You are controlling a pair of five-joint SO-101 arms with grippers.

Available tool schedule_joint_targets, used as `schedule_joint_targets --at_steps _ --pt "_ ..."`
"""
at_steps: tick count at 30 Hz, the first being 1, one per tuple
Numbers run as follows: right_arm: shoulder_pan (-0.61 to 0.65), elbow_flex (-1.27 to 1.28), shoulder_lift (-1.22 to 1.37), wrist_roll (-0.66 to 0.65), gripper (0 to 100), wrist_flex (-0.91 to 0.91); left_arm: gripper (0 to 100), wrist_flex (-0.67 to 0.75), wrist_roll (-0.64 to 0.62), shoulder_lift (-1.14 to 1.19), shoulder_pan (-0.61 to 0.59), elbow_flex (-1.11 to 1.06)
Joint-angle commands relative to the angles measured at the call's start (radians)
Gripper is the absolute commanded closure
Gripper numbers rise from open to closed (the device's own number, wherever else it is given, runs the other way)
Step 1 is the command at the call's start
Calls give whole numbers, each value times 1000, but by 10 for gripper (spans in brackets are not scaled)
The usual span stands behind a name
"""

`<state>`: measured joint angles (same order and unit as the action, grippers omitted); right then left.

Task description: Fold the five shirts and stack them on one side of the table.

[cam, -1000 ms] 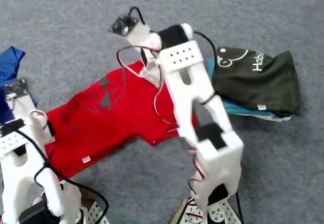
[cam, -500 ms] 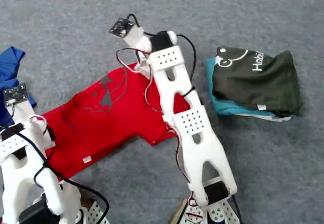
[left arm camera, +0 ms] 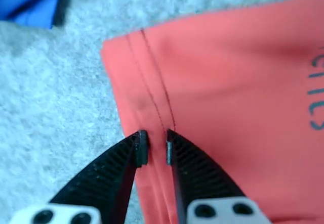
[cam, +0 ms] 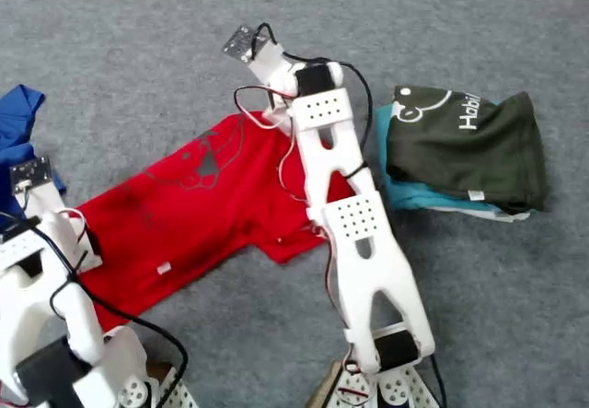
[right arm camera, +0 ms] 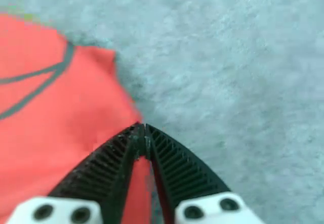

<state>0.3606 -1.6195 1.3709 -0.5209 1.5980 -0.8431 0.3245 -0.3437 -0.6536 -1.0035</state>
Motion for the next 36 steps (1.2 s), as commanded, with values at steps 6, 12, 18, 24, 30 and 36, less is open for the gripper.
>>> schedule_joint_targets --at_steps 6,12,18,24,30,36 --pt "36 -8 -344 34 994 192 973 -166 -31 15 -12 186" --pt "28 315 -644 52 994 193 969 -221 -34 -74 -17 153" --pt "53 903 -990 55 994 138 969 -176 -23 -325 -11 -5" --pt "58 1489 -1171 58 994 -124 969 -157 -61 -298 -5 -107" --pt "51 1910 -1251 55 994 -410 971 -155 -57 -223 -11 -115" --pt "51 2003 -1210 31 994 -419 972 -130 -57 -208 -17 -109"
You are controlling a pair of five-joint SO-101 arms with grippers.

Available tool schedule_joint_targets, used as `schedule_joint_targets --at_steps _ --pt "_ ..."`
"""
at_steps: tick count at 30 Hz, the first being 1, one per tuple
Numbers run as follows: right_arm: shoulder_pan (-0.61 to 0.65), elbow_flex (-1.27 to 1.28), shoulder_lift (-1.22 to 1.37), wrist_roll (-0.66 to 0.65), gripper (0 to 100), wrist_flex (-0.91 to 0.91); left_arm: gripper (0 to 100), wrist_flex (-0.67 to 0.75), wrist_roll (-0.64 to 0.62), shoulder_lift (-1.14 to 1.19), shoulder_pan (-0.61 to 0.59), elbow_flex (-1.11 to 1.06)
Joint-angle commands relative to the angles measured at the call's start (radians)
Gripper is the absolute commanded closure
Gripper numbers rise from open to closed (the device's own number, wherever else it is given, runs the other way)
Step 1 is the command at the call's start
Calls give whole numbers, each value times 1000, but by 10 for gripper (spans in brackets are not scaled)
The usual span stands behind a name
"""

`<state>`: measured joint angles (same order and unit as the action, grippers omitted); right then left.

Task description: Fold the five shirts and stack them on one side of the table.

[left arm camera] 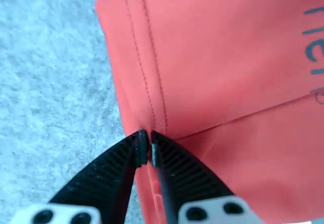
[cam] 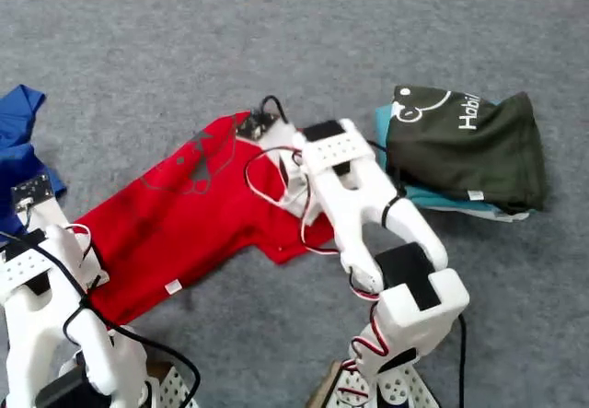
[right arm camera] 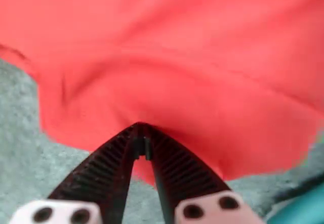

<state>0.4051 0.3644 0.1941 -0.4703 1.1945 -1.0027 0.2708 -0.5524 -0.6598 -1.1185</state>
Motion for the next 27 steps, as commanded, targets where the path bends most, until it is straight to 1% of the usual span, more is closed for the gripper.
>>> schedule_joint_targets --at_steps 1,3,6,8,13,17,21,24,27 --pt "8 25 -24 -37 994 -12 972 52 -2 -1 -25 5" --pt "8 41 -12 -54 994 -11 972 101 -2 5 -66 14" --pt "7 73 -10 -54 994 -11 971 141 61 8 -135 43" --pt "13 85 -10 -60 994 -9 970 143 91 8 -164 68" --pt "28 77 -88 -74 994 34 969 141 121 8 -193 132" --pt "-19 30 -239 -83 994 63 968 138 121 1 -201 149" --pt "-4 22 -404 -239 991 143 968 146 123 -1 -256 155" --pt "22 90 -495 -414 990 198 968 150 123 7 -311 149" --pt "24 191 -550 -569 989 212 968 216 123 8 -345 97"
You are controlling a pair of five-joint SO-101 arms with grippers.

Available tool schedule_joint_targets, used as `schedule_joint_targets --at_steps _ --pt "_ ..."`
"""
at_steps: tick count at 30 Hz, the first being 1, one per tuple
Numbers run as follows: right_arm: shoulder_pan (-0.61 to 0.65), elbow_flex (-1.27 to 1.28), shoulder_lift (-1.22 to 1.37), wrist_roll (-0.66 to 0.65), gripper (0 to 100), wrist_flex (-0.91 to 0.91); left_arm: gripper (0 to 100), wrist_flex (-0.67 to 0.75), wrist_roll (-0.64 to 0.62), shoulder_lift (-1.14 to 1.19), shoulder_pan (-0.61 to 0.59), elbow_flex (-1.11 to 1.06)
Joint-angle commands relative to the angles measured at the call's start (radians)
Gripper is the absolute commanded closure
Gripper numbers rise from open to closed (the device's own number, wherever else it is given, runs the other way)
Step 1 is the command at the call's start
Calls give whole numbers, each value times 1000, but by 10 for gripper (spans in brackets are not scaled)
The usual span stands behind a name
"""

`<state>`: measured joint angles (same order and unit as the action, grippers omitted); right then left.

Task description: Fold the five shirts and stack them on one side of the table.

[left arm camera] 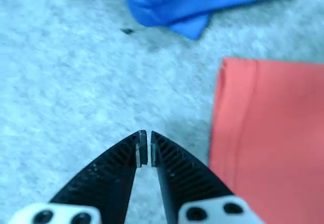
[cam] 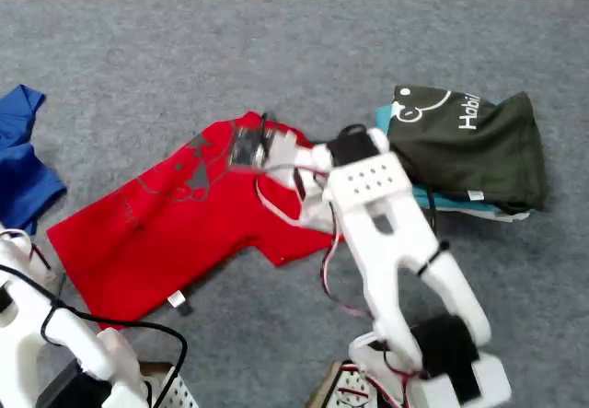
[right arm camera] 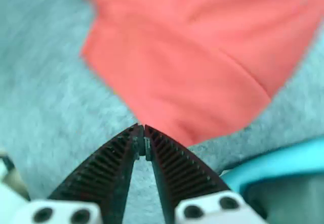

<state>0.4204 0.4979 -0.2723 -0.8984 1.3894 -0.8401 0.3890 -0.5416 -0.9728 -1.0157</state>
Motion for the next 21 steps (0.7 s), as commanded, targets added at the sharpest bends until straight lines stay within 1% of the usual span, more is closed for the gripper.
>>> schedule_joint_targets --at_steps 1,3,6,8,11,15,21 --pt "8 87 -94 -173 989 17 968 84 5 -2 -37 -37" --pt "7 133 -117 -232 970 17 968 147 5 -2 -37 -110" --pt "10 191 -151 -305 887 0 968 235 5 -13 -46 -189" --pt "12 257 -177 -342 857 -66 968 239 5 -12 -46 -181" --pt "8 366 -197 -390 856 -186 968 244 5 -12 -44 -186" --pt "27 424 -154 -397 853 -301 968 245 5 -12 -44 -186" --pt "28 394 2 -377 853 -416 968 247 5 -8 -38 -186"
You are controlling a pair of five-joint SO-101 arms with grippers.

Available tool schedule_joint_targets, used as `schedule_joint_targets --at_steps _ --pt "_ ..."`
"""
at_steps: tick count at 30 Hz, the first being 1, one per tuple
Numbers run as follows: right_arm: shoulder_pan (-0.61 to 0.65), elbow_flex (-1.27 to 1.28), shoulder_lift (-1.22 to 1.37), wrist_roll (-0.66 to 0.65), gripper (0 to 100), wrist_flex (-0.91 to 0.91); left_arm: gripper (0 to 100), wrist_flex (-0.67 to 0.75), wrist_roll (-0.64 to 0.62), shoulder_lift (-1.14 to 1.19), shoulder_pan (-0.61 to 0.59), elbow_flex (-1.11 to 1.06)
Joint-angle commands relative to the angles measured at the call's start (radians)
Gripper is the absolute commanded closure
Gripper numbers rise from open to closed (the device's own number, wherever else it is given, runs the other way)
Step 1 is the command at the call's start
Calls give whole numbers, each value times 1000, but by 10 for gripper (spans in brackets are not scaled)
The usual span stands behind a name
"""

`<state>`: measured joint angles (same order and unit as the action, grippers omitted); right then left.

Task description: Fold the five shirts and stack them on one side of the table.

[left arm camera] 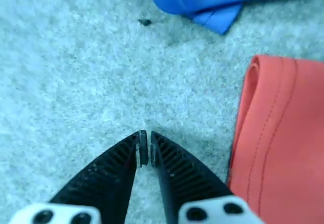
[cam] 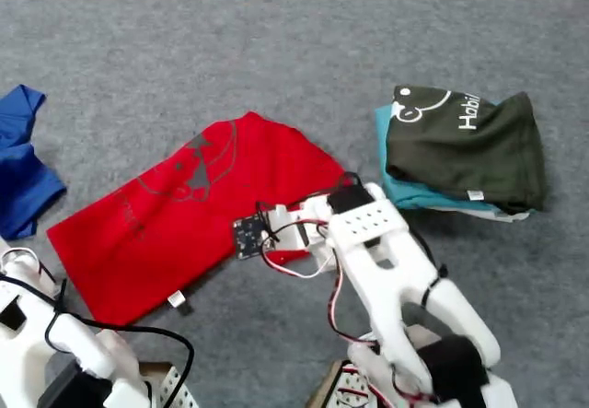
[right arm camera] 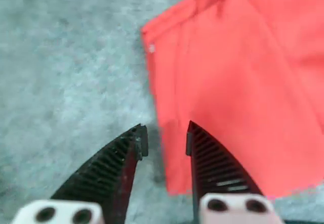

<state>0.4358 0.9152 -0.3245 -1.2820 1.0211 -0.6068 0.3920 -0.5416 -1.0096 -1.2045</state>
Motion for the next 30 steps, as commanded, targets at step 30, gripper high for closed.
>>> schedule_joint_targets --at_steps 30 --pt "-12 -148 292 -21 853 -6 968 14 2 -4 2 5"
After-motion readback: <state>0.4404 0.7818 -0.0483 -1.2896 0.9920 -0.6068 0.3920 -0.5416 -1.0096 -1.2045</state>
